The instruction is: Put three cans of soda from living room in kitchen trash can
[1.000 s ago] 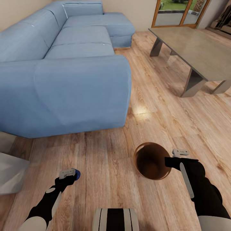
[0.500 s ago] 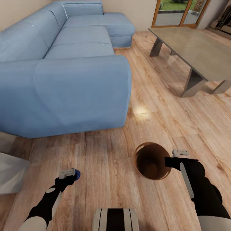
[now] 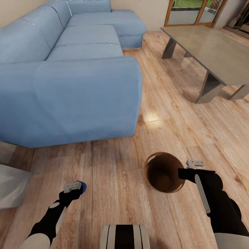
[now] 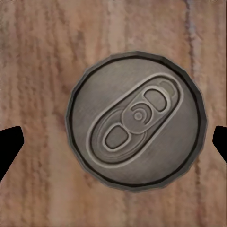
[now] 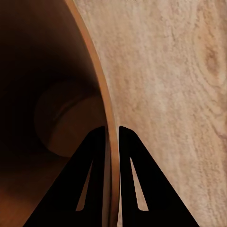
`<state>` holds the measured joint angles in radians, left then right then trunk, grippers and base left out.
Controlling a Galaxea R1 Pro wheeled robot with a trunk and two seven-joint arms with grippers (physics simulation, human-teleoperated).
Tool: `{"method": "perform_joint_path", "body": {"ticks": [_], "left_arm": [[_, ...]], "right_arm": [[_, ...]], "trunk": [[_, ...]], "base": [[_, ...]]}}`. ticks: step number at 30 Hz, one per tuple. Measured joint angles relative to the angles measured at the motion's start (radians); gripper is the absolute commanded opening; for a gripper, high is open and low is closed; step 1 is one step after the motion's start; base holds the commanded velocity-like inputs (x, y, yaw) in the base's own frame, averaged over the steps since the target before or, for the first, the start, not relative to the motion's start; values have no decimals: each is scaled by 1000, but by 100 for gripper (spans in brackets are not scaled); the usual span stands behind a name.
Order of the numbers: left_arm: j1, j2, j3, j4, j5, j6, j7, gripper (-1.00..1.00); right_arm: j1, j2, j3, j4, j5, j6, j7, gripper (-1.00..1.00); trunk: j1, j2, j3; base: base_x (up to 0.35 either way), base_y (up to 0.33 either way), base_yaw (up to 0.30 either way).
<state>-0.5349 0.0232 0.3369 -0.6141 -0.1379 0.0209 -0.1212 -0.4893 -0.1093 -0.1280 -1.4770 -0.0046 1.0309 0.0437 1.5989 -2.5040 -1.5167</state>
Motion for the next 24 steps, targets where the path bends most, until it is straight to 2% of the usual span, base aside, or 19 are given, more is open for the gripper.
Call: {"method": "perform_joint_path", "body": {"ticks": [24], "left_arm": [[0,0,-1,-1,0,0,0,100]], "right_arm": [[0,0,0,-8,1,6,0,-100]], "trunk": [[3,0,0]], "base": [[0,0,0]]}}
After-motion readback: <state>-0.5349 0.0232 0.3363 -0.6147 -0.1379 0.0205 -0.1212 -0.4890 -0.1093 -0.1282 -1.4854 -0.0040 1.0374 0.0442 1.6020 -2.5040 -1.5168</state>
